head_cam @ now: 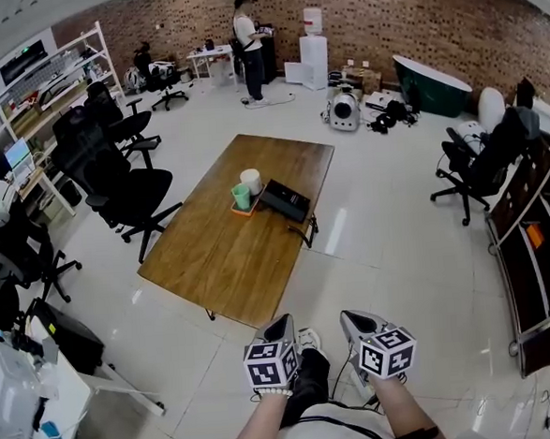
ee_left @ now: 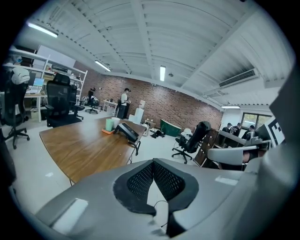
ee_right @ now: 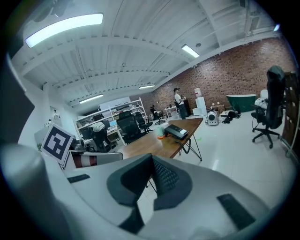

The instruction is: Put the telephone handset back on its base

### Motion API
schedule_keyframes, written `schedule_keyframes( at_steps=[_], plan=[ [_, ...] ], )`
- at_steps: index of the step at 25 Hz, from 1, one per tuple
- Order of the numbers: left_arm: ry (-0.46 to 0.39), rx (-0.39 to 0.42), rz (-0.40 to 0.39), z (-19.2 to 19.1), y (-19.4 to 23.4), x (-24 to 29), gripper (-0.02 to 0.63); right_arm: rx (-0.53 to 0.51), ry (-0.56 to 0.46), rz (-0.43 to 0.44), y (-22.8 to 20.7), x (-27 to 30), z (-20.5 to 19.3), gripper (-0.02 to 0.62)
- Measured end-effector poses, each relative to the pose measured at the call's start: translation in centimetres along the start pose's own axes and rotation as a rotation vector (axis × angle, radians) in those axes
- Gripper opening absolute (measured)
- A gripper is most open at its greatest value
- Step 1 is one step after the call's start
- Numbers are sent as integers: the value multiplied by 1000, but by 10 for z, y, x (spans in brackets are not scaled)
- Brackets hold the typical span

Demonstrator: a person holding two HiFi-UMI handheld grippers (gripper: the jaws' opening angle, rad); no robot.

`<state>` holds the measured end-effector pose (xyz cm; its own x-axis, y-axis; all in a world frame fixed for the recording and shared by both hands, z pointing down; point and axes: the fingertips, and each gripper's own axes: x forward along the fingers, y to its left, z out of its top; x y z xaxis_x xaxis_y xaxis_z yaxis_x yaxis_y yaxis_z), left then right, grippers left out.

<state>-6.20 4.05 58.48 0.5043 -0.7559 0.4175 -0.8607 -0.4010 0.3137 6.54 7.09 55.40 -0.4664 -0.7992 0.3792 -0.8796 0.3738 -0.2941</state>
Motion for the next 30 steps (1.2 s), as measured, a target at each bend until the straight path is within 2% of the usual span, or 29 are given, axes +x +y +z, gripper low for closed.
schedule_keyframes(
  at_steps=[10, 30],
  plan=[
    [-3, 15, -27, 8, -8, -1, 6, -3, -10, -9, 0, -4, 2, 8],
    [8, -28, -24, 7, -1, 4, 6, -9, 7, -11, -3, 8, 5, 8]
  ],
)
